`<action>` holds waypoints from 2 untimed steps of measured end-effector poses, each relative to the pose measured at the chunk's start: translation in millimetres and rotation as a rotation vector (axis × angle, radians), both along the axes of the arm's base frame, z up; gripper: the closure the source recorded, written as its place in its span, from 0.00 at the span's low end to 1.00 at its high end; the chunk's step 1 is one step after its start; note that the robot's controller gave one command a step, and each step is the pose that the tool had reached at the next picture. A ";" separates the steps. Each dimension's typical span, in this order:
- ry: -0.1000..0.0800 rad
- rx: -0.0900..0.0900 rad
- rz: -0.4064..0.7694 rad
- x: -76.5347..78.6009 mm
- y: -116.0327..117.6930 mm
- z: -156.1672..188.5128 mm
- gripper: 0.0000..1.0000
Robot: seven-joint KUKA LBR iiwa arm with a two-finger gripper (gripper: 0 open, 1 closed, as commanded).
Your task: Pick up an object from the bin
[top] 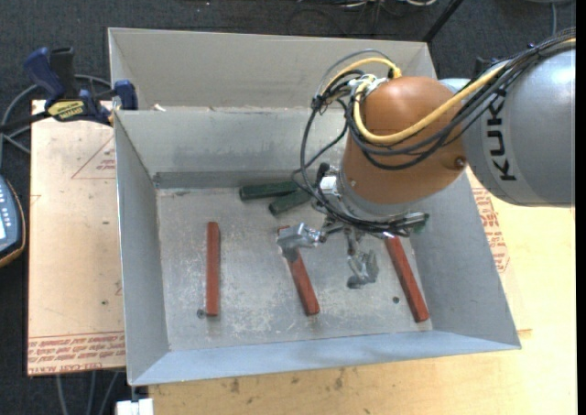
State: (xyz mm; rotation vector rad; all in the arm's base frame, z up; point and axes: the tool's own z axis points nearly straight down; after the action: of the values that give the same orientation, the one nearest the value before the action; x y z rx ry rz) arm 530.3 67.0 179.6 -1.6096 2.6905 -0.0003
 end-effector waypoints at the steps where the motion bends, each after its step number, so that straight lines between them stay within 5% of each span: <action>1: 0.008 -0.001 0.390 -33.8 27.1 -36.6 0.00; 2: 0.002 -0.003 0.402 45.8 -4.6 -100.0 0.00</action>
Offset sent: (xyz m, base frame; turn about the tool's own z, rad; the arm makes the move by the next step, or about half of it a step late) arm -0.0327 0.0255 -0.0350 -0.3916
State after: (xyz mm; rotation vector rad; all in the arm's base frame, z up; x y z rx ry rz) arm 576.0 62.3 79.6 -2.1163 2.3174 -0.0003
